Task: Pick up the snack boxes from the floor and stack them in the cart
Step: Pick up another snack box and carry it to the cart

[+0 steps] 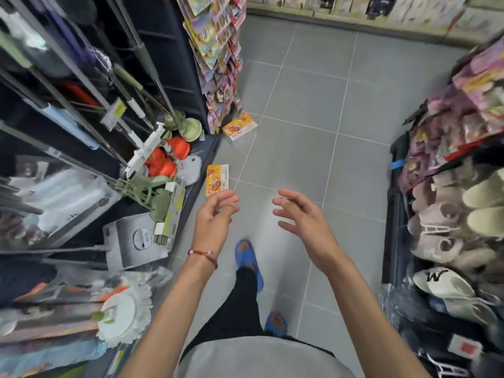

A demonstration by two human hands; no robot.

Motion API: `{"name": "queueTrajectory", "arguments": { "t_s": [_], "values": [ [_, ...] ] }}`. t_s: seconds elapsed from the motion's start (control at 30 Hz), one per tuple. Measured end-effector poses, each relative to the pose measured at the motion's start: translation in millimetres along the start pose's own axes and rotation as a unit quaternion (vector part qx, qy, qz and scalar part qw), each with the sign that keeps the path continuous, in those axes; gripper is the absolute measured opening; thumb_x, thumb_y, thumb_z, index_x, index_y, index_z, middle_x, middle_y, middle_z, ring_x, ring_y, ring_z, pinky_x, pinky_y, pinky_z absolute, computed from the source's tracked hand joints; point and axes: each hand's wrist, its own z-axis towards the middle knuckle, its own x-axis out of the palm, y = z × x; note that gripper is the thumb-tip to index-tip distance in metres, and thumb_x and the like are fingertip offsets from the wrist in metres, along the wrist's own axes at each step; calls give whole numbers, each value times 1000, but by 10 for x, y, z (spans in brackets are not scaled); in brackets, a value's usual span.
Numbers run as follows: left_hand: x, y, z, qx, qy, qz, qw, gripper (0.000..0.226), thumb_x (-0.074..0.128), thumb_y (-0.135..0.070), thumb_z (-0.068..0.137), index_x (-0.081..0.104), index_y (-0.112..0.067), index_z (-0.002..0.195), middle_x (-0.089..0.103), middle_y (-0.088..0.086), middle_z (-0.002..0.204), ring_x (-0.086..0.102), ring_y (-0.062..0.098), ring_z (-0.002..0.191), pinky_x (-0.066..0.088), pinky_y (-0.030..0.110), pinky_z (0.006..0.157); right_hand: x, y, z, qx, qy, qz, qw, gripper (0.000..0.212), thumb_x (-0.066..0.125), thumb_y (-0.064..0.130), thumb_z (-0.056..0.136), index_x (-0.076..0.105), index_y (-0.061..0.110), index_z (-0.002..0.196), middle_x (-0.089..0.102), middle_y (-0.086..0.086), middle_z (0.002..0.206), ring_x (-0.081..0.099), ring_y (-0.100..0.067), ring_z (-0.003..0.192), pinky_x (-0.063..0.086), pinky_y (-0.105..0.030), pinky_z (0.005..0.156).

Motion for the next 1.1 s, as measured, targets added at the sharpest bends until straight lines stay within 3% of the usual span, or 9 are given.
{"name": "queueTrajectory", "arguments": {
  "t_s": [0.17,0.33,0.47,0.57,0.73,0.83,0.97,1.1],
  "values": [
    [191,-297,1199,-4,1,3,1000,26,55,-3,97,67,-22,107,73,0,111,67,24,112,48,27,87,130,508,1125,-14,49,-54,997,27,59,27,106,64,27,133,71,3,128,70,-14,114,55,-34,103],
    [249,-681,2204,-11,-1,17,1000,24,58,-2,95,69,-13,113,72,6,116,67,25,113,51,39,102,378,994,2104,-5,90,-107,990,30,59,30,107,62,28,137,68,3,131,69,-10,116,54,-32,104],
    [300,-973,2895,-22,-15,25,999,27,57,0,95,68,-12,117,73,2,111,68,26,112,51,32,93,518,1362,2811,-12,142,-151,978,31,60,25,106,63,29,136,67,3,132,64,-11,119,50,-28,105],
    [376,-1157,3259,-36,-29,21,999,30,61,1,92,68,-20,112,74,-2,109,68,21,110,50,33,96,555,1562,3260,-14,158,-158,975,30,60,22,106,64,27,135,67,2,131,64,-10,120,49,-23,101],
    [455,-1348,3820,-45,-111,-14,993,27,58,0,95,69,-22,106,75,0,106,69,26,108,50,37,99,586,1851,4076,7,171,-164,971,29,60,20,106,65,24,134,68,-2,132,64,-18,124,49,-29,105],
    [538,-1448,4098,-72,-178,-55,980,33,55,5,94,68,-25,99,74,-6,99,66,21,98,51,35,85,594,2040,4589,20,209,-196,958,27,61,20,105,67,28,130,68,-2,130,63,-19,125,47,-36,111],
    [722,-1565,4235,-92,-265,-107,954,26,53,0,98,67,-16,112,72,-8,99,65,12,89,51,18,73,610,2334,5105,26,265,-258,929,26,62,15,103,68,26,125,70,2,121,63,-18,122,46,-41,113],
    [888,-1602,4249,-102,-339,-154,923,28,48,2,99,64,-9,119,70,-5,99,65,9,86,48,17,73,727,2537,5459,37,316,-304,898,29,60,11,102,68,36,114,71,6,118,65,-18,121,46,-41,114]
  ]
}}
